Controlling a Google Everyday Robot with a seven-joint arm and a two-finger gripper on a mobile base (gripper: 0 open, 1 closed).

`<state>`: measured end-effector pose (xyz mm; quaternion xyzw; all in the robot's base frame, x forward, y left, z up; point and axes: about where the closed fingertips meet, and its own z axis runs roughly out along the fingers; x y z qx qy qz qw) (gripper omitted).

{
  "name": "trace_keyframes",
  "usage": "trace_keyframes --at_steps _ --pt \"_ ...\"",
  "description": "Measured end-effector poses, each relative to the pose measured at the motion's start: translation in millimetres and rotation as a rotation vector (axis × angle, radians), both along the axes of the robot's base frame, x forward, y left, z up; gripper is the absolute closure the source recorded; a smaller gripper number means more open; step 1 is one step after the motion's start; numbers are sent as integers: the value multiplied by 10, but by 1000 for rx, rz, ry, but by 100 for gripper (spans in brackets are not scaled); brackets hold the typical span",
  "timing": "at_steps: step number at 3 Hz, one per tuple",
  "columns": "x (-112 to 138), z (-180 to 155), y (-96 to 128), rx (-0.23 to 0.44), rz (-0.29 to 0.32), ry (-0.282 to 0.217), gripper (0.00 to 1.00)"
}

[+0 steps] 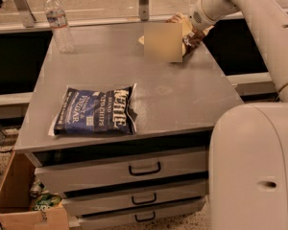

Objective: Move brown chip bag near water bottle

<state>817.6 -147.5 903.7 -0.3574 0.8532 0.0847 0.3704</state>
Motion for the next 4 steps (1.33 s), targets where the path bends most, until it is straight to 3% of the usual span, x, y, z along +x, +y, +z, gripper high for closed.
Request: trace_keyframes --at_steps 2,3,4 --pt "145 -158 -200 -34 -49 9 0" --pt "173 -304 -242 -28 -63 40 17" --pt "178 -383 -220 -21 -59 61 41"
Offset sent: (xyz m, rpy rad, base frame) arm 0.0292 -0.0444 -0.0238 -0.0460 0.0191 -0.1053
